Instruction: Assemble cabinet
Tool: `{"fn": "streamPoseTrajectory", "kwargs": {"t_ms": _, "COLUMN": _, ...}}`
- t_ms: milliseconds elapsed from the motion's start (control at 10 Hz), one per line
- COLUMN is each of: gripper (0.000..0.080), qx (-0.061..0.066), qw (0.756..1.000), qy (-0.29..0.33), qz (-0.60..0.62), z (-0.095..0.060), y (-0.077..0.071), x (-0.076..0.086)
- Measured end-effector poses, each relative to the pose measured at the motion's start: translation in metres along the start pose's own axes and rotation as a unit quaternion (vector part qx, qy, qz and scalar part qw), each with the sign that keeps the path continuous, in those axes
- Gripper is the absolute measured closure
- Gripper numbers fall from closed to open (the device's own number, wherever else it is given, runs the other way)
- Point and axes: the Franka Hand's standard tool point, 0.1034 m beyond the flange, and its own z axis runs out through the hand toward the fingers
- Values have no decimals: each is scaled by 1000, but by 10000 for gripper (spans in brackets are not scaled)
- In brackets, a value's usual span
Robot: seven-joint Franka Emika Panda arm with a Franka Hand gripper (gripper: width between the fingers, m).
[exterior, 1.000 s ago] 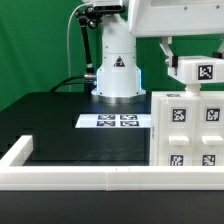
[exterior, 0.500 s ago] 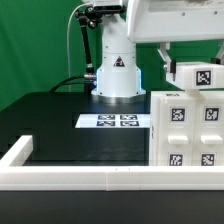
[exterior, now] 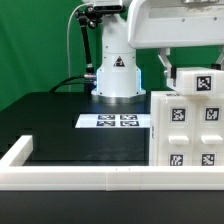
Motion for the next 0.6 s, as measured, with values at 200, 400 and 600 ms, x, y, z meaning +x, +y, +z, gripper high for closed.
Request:
{"fn": "streamPoseTrajectory", "kwargs": {"t_ms": 200, "gripper": 239, "qx": 0, "qw": 1000, "qy": 0, "qz": 0, "z": 0, "y": 0, "x": 0}}
{"fn": "streamPoseTrajectory", "kwargs": {"t_ms": 400, "gripper": 239, "qx": 0, "qw": 1000, "qy": 0, "qz": 0, "z": 0, "y": 0, "x": 0}}
{"fn": "streamPoseTrajectory", "kwargs": {"t_ms": 600, "gripper": 239, "qx": 0, "qw": 1000, "qy": 0, "qz": 0, "z": 0, "y": 0, "x": 0}}
